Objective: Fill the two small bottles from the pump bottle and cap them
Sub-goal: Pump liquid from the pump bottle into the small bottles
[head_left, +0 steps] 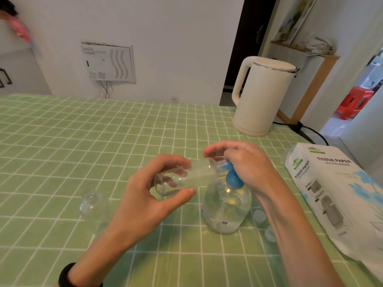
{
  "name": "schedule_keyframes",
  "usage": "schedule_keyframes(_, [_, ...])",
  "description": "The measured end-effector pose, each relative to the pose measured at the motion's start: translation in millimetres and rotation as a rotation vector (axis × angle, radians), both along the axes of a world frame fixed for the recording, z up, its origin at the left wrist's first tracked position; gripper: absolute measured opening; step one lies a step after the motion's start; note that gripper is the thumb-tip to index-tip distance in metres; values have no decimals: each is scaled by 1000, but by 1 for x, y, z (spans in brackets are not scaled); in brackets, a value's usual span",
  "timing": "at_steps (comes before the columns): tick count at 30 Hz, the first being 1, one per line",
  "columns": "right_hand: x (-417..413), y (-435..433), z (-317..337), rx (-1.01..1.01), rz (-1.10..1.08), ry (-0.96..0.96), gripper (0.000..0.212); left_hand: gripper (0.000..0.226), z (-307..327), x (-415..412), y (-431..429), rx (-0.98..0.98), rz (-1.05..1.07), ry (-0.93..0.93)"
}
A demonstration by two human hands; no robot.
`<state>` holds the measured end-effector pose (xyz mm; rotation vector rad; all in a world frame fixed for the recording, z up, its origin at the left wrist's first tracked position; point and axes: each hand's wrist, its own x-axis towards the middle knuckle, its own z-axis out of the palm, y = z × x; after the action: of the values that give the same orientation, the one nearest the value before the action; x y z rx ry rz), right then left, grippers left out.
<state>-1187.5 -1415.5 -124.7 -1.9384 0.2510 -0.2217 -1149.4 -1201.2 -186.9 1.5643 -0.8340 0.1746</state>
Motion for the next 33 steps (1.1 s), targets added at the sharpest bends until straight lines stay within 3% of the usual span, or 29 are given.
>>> schedule_keyframes(5, [-1,1,-3,-7,0,67,46,40,-1,-4,1,5,2,28])
schedule_keyframes(15, [-1,1,-1,12,-44,-81,43,40,7,-4,0,13,22,7])
schedule_keyframes(23, [1,1,-1,6,-29,101,47,41,2,-6,-1,40,20,12])
schedule_keyframes(33, [-2,-1,0,8,-81,18,40,39,6,-5,0,25,27,4])
